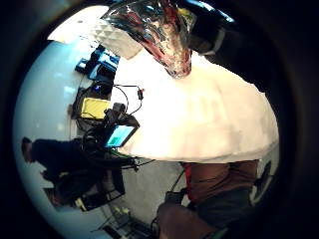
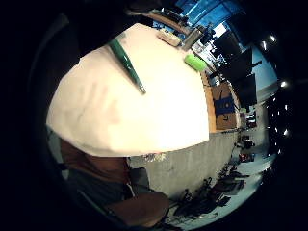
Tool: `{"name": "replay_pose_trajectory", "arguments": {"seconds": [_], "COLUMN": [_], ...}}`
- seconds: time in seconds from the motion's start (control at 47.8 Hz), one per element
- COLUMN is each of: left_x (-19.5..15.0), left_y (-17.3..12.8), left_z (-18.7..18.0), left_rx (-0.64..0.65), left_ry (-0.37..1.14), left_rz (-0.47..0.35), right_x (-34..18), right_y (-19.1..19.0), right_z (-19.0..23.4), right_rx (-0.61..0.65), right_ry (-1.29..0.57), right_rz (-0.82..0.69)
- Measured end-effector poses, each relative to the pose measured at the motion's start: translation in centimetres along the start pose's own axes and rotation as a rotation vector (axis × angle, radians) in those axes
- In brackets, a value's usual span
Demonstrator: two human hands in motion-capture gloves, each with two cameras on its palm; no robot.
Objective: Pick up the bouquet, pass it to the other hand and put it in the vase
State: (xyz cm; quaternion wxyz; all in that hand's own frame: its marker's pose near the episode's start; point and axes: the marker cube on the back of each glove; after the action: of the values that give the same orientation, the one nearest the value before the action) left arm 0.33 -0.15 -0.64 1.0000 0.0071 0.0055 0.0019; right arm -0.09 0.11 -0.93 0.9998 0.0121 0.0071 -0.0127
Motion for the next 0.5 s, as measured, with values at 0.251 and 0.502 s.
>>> {"name": "replay_pose_trajectory", "arguments": {"seconds": [0.251,0.502], "left_x": [-0.2,-0.3], "left_y": [-0.3,0.2], "left_z": [0.1,-0.4], "left_rx": [0.011,0.003], "left_ry": [0.010,0.012], "left_rz": [-0.005,-0.015], "right_x": [-0.1,1.0], "right_y": [0.3,0.1], "right_z": [-0.3,-0.6], "right_rx": [-0.008,-0.010], "right_ry": [-0.015,-0.008], "right_rz": [0.002,0.006]}}
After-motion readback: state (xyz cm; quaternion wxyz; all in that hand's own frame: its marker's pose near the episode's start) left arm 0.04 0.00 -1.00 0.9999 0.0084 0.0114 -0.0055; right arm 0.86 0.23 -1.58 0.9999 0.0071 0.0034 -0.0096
